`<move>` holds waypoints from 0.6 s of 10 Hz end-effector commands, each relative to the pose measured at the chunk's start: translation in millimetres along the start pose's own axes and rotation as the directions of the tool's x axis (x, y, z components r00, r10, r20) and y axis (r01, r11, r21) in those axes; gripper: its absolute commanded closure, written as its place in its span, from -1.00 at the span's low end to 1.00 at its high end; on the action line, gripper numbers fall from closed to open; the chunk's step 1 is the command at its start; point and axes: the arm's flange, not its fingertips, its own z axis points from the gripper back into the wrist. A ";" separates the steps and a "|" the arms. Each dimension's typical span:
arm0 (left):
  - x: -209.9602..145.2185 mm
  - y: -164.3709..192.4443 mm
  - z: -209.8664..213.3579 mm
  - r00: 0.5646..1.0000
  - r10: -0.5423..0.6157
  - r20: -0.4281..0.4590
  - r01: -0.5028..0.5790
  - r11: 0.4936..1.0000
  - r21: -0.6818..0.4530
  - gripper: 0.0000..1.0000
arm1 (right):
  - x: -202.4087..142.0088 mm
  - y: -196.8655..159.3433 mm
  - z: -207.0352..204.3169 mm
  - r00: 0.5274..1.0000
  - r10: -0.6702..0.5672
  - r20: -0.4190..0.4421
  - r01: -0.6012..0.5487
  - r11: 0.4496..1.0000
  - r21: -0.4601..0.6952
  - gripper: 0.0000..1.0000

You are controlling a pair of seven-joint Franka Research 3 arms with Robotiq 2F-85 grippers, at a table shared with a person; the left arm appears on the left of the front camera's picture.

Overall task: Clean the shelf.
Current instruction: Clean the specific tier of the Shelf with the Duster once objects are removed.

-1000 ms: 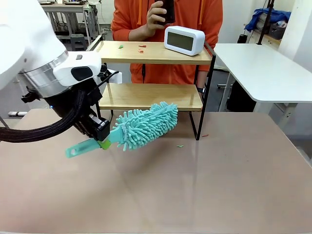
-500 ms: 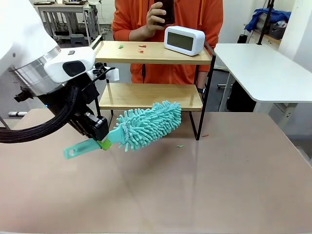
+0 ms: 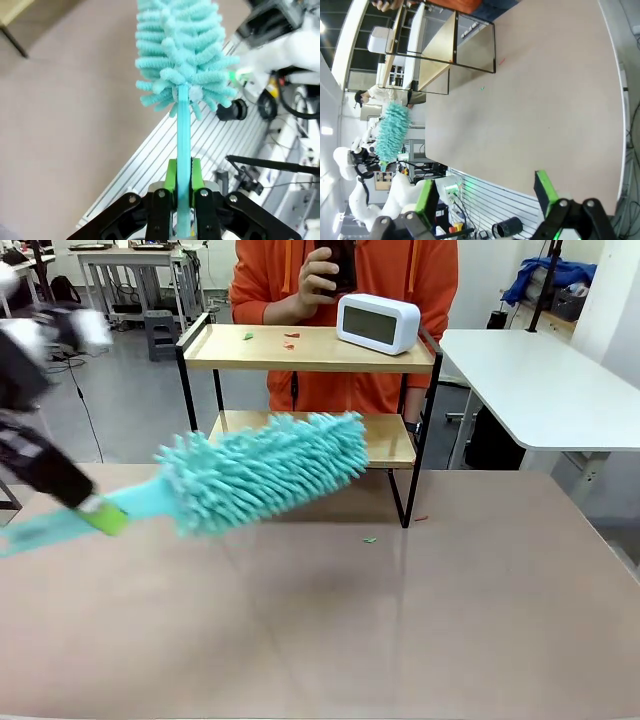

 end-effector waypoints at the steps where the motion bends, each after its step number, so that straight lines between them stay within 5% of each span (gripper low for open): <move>1: -48.1 27.9 14.7 0.988 0.098 0.119 -0.097 0.995 -0.012 0.74 | 1.0 0.5 -0.3 1.000 0.024 0.008 -0.024 1.000 0.012 -1.00; 3: -75.0 40.3 16.1 0.977 0.179 0.118 -0.181 0.983 0.008 0.74 | 1.0 0.5 -0.3 1.000 0.024 0.008 -0.024 1.000 0.012 -1.00; 6: -92.3 50.7 9.4 0.991 0.106 -0.088 -0.099 0.992 0.079 0.74 | 1.0 0.5 -0.3 1.000 0.024 0.008 -0.024 1.000 0.012 -1.00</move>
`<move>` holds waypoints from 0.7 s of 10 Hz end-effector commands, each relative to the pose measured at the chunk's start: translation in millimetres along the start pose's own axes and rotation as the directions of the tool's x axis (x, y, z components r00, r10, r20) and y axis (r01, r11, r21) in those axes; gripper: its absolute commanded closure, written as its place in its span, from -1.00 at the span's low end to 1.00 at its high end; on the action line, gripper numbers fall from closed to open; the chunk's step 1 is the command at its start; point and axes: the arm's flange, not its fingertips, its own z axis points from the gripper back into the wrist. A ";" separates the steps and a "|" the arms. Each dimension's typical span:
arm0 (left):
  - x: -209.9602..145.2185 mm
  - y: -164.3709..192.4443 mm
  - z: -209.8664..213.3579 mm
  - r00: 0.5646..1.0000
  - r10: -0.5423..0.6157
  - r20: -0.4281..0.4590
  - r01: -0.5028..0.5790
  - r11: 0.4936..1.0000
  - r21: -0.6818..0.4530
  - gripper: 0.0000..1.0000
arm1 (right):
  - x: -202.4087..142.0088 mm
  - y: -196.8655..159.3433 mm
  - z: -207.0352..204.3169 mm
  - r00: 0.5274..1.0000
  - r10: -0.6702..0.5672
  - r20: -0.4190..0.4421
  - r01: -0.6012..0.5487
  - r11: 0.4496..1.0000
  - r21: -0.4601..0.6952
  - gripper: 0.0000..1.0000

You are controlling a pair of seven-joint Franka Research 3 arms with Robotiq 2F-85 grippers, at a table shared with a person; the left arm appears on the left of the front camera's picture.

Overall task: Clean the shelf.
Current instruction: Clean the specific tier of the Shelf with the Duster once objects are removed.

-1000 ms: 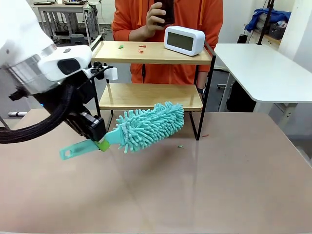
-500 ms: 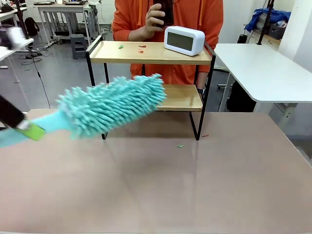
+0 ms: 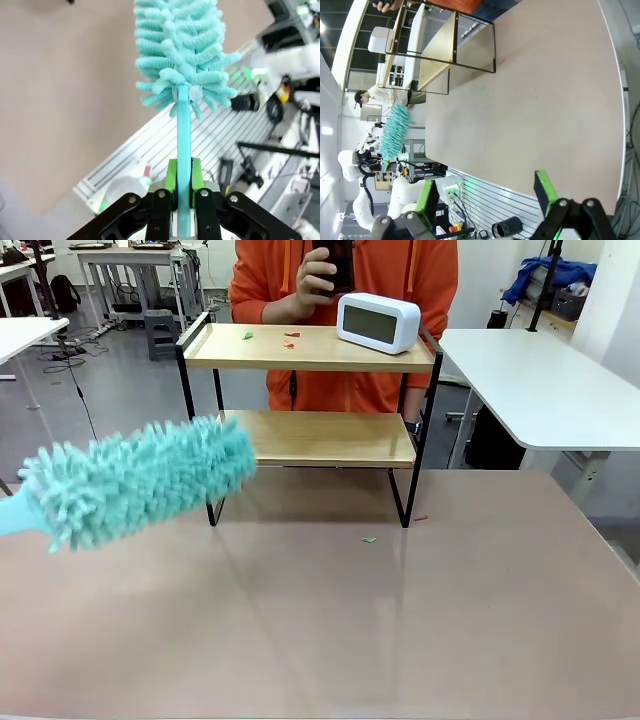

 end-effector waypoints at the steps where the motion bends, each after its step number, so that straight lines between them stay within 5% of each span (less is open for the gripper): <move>1: 5.7 -2.1 6.6 0.997 0.019 0.072 -0.018 1.000 -0.016 0.74 | 1.0 0.5 -0.2 1.000 0.024 0.008 -0.024 1.000 0.012 -1.00; 7: 2.9 0.3 7.1 0.998 0.022 0.056 -0.021 1.000 -0.014 0.74 | 1.0 0.5 -0.2 1.000 0.024 0.008 -0.024 1.000 0.012 -1.00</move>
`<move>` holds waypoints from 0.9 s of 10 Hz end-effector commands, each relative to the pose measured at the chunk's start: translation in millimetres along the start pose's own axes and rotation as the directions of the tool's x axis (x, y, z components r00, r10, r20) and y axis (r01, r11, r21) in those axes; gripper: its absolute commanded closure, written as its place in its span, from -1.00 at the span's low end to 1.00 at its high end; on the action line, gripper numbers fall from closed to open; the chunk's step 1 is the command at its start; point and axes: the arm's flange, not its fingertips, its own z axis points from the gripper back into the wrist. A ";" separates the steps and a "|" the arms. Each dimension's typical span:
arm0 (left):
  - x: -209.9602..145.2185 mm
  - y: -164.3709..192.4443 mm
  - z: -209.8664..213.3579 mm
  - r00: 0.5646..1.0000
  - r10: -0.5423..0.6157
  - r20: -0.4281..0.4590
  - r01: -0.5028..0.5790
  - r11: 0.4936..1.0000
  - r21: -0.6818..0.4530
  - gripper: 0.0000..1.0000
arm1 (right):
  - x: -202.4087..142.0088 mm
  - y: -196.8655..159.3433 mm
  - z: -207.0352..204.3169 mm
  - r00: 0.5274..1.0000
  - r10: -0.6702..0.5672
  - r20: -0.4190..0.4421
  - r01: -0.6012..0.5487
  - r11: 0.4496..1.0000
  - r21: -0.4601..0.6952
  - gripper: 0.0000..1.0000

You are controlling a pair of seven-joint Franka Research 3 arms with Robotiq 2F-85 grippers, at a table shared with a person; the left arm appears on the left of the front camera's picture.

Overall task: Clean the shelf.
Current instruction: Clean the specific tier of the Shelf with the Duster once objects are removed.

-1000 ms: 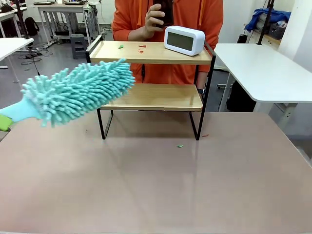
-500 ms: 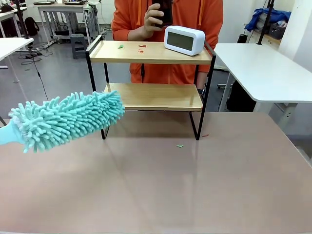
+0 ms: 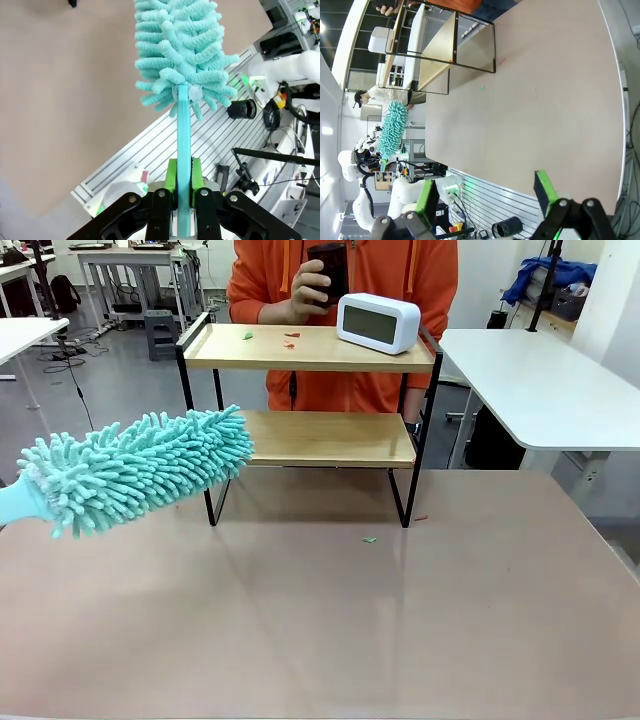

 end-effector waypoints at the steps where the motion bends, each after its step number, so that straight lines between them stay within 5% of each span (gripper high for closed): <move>1: 29.3 -13.9 -15.6 0.999 -0.032 -0.011 0.032 0.999 -0.003 0.74 | 1.0 0.5 -0.2 1.000 0.024 0.008 -0.024 1.000 0.012 -1.00; 5: 142.8 -41.7 -93.4 0.993 -0.087 -0.082 0.092 0.994 0.061 0.74 | 1.0 0.5 -0.2 1.000 0.024 0.008 -0.024 1.000 0.012 -1.00; 8: 185.6 -53.1 -128.4 0.996 -0.073 -0.046 0.074 0.997 0.022 0.74 | 1.0 0.5 -0.2 1.000 0.024 0.008 -0.024 1.000 0.012 -1.00; 9: 159.5 -50.1 -124.6 0.991 -0.107 -0.077 0.112 0.991 0.073 0.74 | 1.0 0.5 -0.2 1.000 0.024 0.008 -0.024 1.000 0.012 -1.00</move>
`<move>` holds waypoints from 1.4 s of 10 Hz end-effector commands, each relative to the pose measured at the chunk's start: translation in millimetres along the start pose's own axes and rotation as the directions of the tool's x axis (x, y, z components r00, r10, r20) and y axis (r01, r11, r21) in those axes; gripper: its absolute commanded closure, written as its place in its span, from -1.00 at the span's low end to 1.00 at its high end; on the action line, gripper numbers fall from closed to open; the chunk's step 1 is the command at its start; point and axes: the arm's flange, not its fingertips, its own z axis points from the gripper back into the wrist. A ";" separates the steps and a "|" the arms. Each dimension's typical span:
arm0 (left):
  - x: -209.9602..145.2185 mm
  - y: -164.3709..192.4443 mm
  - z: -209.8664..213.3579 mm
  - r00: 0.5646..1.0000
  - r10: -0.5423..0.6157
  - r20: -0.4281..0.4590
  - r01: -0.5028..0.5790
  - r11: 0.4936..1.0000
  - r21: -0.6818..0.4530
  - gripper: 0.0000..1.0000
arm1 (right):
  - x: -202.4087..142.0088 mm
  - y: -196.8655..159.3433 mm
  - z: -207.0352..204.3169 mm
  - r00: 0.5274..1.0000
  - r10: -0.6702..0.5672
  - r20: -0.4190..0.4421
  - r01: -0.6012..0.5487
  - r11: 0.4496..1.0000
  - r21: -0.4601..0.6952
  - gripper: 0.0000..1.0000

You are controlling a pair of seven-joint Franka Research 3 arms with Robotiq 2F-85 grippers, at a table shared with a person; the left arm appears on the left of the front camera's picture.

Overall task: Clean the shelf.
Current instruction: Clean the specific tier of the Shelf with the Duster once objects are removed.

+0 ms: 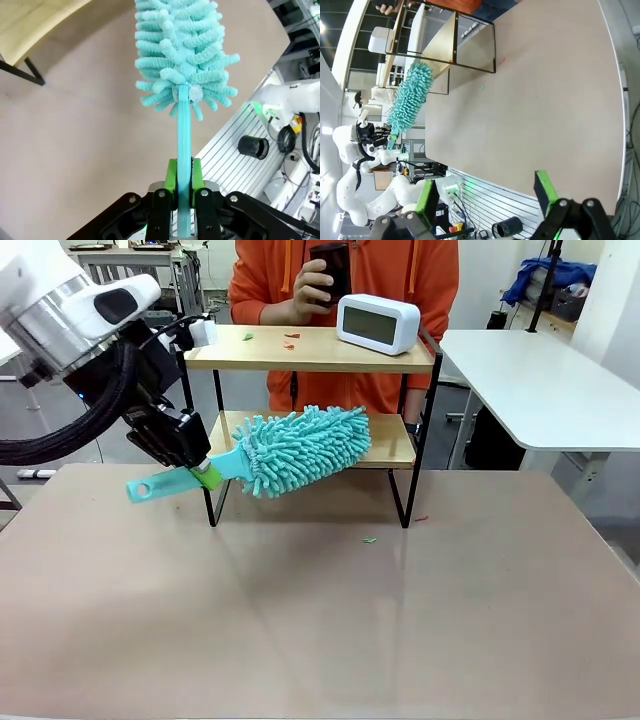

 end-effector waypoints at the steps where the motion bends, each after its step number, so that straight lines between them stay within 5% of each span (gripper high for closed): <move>1: -20.9 -2.3 9.9 1.000 -0.008 0.004 0.008 1.000 0.011 0.74 | 1.0 0.4 -0.1 1.000 0.024 0.009 -0.024 1.000 0.012 -1.00; 7: 48.7 -16.5 -34.9 0.992 -0.034 0.121 0.030 0.999 0.038 0.74 | 1.0 0.4 -0.1 1.000 0.024 0.009 -0.024 1.000 0.012 -1.00; 14: 96.2 -30.3 -90.6 0.993 -0.083 0.089 0.075 0.993 0.093 0.74 | 1.0 0.4 -0.1 1.000 0.024 0.009 -0.024 1.000 0.012 -1.00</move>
